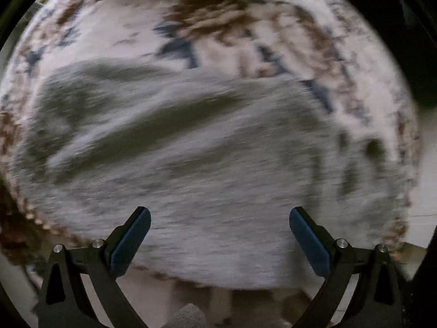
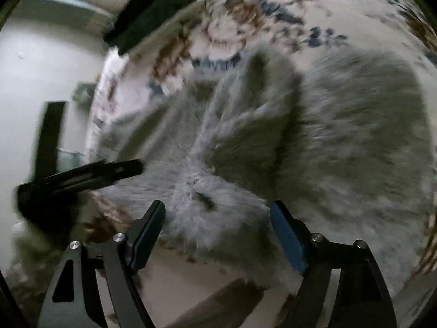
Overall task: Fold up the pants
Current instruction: 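Pinch the pants fabric with the left gripper and lift it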
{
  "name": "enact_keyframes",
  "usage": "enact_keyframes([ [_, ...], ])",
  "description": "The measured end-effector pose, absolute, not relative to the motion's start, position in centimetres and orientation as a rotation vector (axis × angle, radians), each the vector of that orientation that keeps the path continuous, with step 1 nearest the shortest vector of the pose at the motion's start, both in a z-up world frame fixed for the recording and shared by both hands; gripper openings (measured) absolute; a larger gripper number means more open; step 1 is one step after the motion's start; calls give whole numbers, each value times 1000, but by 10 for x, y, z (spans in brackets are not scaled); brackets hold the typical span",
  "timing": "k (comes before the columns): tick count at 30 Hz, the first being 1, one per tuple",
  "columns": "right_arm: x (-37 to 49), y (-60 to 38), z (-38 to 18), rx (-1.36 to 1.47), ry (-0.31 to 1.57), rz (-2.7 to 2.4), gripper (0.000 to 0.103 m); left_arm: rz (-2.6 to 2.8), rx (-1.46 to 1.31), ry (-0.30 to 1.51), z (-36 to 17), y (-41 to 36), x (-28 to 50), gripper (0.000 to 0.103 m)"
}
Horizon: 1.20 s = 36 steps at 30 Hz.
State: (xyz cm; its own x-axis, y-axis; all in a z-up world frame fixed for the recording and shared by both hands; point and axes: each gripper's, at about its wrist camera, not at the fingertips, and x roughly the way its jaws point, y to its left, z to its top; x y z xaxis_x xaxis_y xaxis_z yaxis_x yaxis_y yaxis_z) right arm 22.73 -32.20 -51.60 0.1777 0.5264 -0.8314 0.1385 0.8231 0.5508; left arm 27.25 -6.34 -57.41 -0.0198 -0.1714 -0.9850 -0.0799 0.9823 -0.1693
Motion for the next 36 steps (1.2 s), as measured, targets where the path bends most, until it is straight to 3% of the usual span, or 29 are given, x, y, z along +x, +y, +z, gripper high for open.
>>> enact_keyframes([
  [4,214,-383,-505,742,1350,148,81,-183,-259,1591,-573,-108,282,103],
  [10,208,-438,-537,779,1379,-47,82,-214,-113,1662,-622,-155,290,102],
  [11,209,-442,-542,777,1385,-56,82,-227,-120,1664,-631,-158,294,87],
  [12,212,-444,-543,771,1390,-66,82,-237,-122,1656,-633,-161,292,49],
  [14,213,-450,-550,758,1399,-81,82,-277,-121,1639,-634,-166,288,20],
  [15,221,-448,-557,752,1404,-85,82,-282,-97,1601,-628,-168,284,15],
  [18,231,-444,-562,740,1414,-87,82,-274,-62,1519,-607,-157,266,12],
  [24,245,-435,-567,712,1438,-63,82,-182,-96,1566,-620,-114,245,12],
  [29,250,-432,-562,690,1449,-61,82,-203,-186,1599,-606,-99,248,21],
  [31,255,-433,-557,686,1442,-60,82,-207,-221,1577,-595,-93,254,28],
  [33,260,-433,-553,682,1439,-57,82,-211,-263,1554,-586,-88,266,53],
  [36,269,-433,-550,660,1435,-58,82,-223,-297,1544,-591,-92,288,58],
])
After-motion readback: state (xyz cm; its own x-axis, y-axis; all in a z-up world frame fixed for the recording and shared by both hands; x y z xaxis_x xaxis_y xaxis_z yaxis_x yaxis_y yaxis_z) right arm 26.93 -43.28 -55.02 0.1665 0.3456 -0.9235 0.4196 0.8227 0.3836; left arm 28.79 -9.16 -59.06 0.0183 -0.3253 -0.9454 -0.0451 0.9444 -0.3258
